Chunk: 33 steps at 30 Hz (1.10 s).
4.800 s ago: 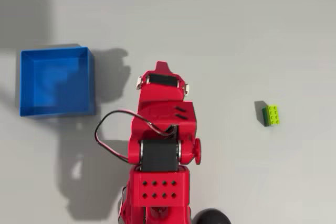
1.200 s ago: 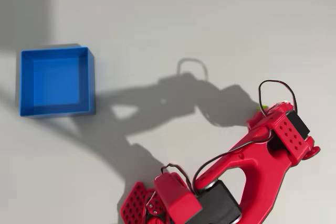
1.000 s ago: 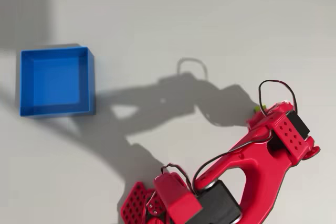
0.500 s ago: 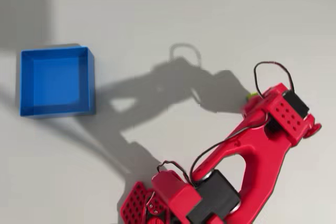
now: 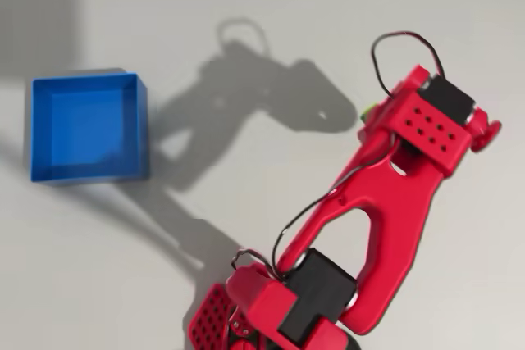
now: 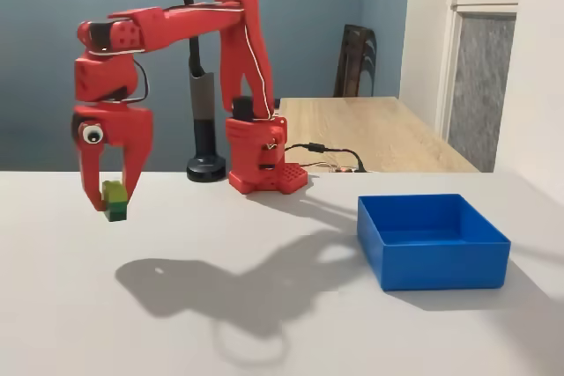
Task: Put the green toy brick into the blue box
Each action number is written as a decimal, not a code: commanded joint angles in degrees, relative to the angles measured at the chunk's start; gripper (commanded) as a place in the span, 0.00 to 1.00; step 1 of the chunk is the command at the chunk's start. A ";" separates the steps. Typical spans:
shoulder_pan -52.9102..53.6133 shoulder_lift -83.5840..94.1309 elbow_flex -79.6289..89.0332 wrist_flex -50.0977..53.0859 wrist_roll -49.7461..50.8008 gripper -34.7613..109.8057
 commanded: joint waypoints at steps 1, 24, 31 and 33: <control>-4.92 2.02 -5.98 4.31 -0.53 0.24; -40.17 2.02 -7.56 5.45 -8.09 0.24; -51.50 2.02 -7.65 5.45 -8.88 0.24; -54.93 2.02 -7.65 5.45 -9.05 0.24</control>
